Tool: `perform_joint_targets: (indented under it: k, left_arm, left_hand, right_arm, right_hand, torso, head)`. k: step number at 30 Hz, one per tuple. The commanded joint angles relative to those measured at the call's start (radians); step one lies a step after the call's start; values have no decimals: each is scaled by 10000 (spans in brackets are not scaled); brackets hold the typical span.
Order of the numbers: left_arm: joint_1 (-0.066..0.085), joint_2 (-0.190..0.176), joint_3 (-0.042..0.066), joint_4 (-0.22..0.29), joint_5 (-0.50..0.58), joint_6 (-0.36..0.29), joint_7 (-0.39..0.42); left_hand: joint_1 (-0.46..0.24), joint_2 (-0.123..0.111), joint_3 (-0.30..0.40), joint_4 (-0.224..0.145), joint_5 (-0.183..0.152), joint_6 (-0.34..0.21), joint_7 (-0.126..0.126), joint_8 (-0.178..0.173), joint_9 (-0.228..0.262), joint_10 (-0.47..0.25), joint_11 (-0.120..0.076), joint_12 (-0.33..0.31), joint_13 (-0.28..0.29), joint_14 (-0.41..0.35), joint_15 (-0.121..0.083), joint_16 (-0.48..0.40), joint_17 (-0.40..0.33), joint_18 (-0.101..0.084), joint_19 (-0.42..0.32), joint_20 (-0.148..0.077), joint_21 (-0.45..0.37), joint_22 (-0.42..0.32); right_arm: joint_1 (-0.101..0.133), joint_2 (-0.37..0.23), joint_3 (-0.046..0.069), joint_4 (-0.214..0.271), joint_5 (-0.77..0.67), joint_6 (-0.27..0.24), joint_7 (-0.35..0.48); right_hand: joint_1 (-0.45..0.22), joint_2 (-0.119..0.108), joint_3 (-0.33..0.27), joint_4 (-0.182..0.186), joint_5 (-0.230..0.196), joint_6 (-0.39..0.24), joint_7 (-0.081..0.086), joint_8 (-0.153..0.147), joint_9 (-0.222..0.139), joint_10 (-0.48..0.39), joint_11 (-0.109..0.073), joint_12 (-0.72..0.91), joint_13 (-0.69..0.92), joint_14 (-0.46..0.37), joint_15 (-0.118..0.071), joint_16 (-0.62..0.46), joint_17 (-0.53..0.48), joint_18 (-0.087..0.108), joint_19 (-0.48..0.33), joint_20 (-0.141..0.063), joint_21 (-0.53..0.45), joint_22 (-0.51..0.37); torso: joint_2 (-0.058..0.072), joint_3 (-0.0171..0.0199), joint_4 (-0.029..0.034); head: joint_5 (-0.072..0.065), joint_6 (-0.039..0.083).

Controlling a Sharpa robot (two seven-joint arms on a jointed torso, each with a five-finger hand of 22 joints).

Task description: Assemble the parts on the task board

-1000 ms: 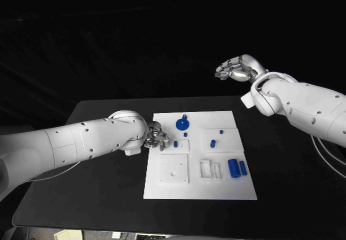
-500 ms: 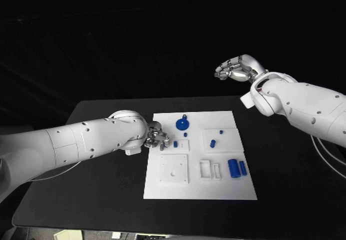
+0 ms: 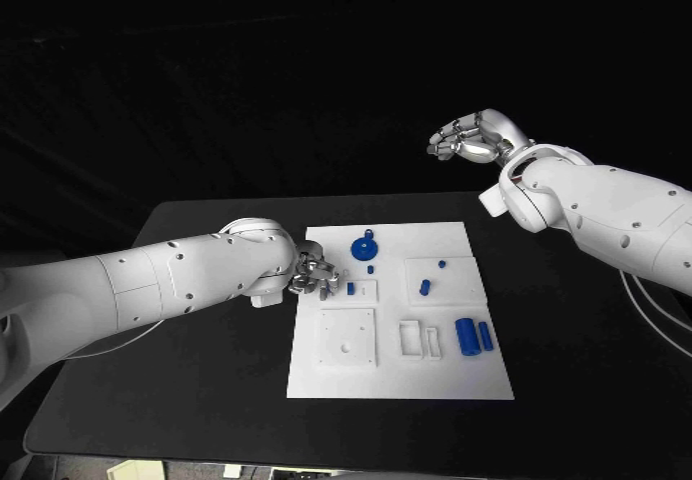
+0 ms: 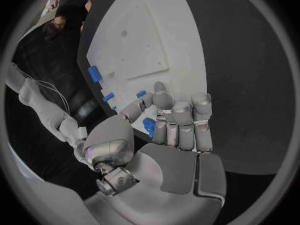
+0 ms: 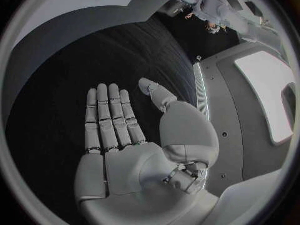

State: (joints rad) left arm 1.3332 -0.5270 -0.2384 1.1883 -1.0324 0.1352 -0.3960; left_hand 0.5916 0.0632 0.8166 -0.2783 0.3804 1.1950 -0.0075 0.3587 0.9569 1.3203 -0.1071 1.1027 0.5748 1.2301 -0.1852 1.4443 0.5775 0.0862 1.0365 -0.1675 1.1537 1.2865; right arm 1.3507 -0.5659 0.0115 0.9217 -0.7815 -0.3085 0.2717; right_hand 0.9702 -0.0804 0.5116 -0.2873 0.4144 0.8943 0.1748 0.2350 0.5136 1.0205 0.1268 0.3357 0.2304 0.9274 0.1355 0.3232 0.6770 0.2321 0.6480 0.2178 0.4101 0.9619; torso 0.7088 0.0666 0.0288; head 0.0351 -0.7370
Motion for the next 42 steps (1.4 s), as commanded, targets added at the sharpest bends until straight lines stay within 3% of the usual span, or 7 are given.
perform_joint_targets:
  k: [1,15,29,36,42]
  left_arm:
    - [-24,64,-13,-26,-15,631,28]
    - [-22,-4,-6,-70,405,703,47]
    - [29,-160,87,-2,892,706,158]
    - [192,-203,112,-52,1001,1188,266]
    - [245,-119,114,-186,1212,2320,163]
  left_hand:
    - [119,136,1444,-140,124,57,22,-68,15,36,-56,-69,15,63,-215,-43,8,116,-31,-1023,48,-8]
    - [128,152,1438,-146,130,46,28,-88,30,17,-50,-68,24,46,-206,-47,15,112,-53,-1016,45,-3]
    - [121,183,1431,-143,152,53,28,-94,48,12,-51,-60,35,43,-204,-39,25,107,-63,-1011,48,2]
    - [108,203,1425,-142,160,53,28,-100,58,6,-51,-58,39,40,-203,-36,31,104,-69,-1007,50,5]
    - [99,219,1426,-145,172,45,30,-110,66,-5,-49,-58,44,32,-199,-35,37,100,-83,-1002,49,10]
  right_arm:
    - [3,23,8,19,50,84,74]
    - [2,24,8,12,64,98,80]
    - [-5,23,8,-3,66,127,86]
    - [-5,16,7,1,67,203,60]
    - [-6,28,7,35,67,228,56]
  right_hand:
    - [102,3,-63,-5,48,-46,7,63,-17,95,7,-44,-20,66,-18,-51,-14,23,-9,39,-50,14]
    - [99,4,-69,-5,48,-47,8,66,-25,103,8,-60,-36,67,-16,-57,-21,26,-12,45,-55,15]
    - [93,11,-74,-2,47,-46,8,69,-30,110,10,-71,-48,69,-16,-62,-26,29,-15,50,-59,16]
    - [90,15,-77,-1,47,-45,7,71,-33,113,11,-78,-55,68,-15,-65,-29,31,-16,52,-61,17]
    - [94,18,-77,-5,48,-45,6,73,-36,114,12,-87,-64,66,-15,-70,-33,34,-20,53,-65,17]
  torso:
    - [1,4,-1]
    - [-2,0,10]
    - [-4,-5,9]
    - [-6,-9,6]
    - [0,-7,1]
  head:
    - [2,-10]
    - [-22,-19]
    - [-28,-8]
    - [-17,12]
    - [-14,21]
